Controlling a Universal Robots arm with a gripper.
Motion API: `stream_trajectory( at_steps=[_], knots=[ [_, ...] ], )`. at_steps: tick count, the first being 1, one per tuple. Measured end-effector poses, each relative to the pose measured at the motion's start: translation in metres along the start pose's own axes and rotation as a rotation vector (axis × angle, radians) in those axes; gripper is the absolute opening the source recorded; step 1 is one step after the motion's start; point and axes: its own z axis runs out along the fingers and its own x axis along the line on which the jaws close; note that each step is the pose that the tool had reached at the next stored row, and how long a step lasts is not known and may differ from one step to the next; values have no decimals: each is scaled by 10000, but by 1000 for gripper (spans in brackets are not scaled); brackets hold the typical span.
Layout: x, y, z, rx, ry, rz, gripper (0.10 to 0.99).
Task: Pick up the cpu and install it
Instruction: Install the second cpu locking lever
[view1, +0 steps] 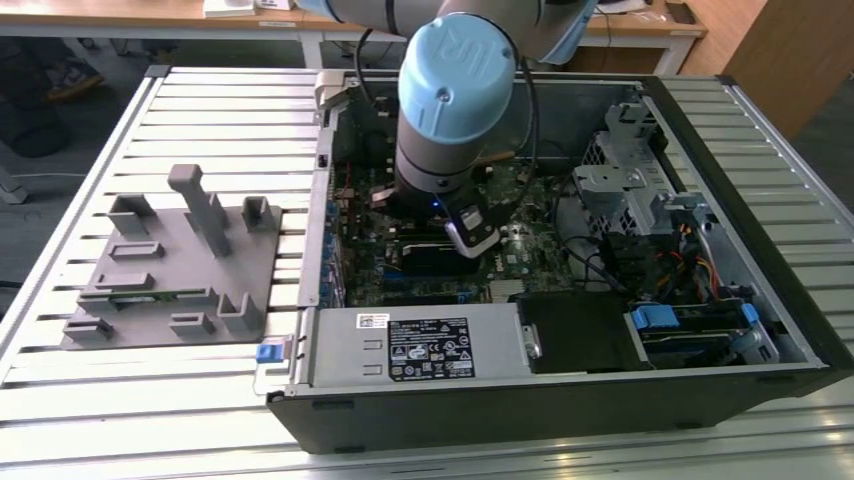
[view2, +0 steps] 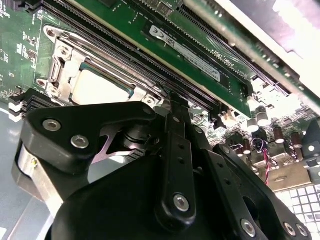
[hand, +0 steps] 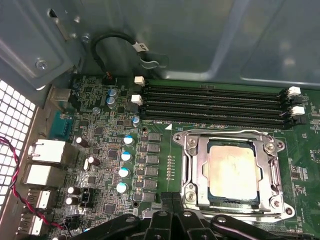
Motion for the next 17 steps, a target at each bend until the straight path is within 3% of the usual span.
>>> stream_trajectory(
  at_steps=[17],
  knots=[
    [8, 8, 4, 124, 8, 3, 106]
  ],
)
